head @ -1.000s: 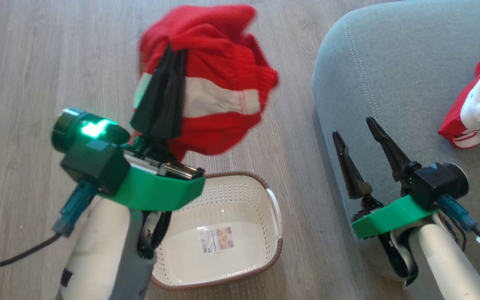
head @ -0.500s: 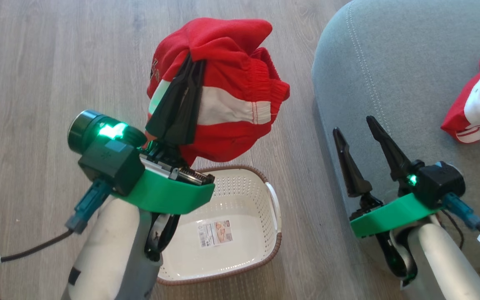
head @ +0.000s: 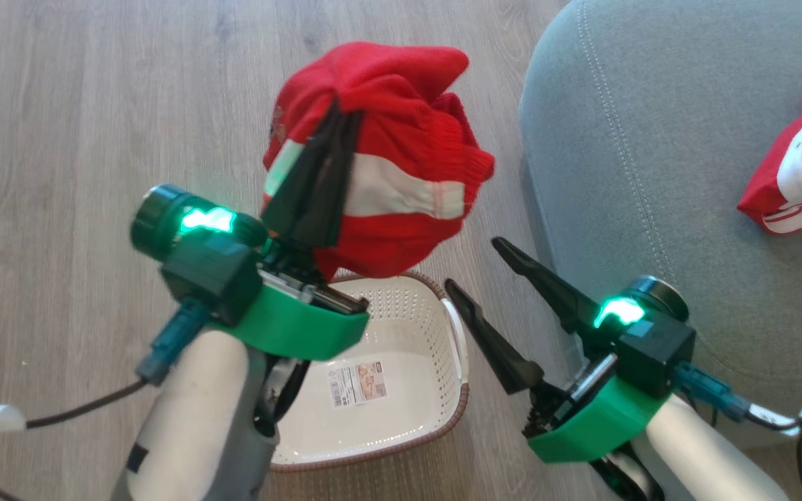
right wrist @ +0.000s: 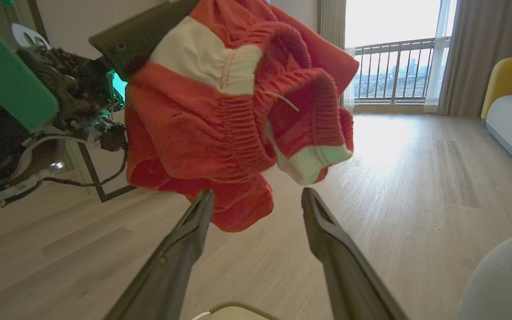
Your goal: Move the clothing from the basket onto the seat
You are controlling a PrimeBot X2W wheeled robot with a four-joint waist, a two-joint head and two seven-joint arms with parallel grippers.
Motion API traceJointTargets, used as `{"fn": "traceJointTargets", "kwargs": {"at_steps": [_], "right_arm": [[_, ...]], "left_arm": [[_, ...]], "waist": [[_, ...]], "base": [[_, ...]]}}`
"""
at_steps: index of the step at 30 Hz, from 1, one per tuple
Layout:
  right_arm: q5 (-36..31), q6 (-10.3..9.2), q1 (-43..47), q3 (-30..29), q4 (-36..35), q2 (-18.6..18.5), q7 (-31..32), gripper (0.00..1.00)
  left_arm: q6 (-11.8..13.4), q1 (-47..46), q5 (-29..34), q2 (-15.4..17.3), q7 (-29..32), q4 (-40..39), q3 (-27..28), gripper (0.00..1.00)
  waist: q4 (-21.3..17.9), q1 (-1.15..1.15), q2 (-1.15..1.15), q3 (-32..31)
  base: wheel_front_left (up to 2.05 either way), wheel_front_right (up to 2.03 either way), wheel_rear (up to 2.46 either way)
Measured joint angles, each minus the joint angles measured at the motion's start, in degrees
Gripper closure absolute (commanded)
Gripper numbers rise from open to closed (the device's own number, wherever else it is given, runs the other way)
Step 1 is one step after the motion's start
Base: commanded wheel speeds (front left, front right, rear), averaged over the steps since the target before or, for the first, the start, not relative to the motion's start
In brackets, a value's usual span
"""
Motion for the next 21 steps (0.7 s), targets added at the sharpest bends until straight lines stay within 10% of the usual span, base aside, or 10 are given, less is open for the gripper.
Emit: {"fn": "traceJointTargets", "kwargs": {"at_steps": [21], "right_arm": [[-1.7, 0.00, -5.4, 2.0, 1.8, -0.1, 0.0, 0.00]], "left_arm": [[-1.5, -1.0, 1.1, 0.1, 0.0, 3.3, -7.7, 1.00]], "waist": [[1.7, 0.00, 0.00, -0.7]], "base": [[0.00, 0.00, 0.00]]}}
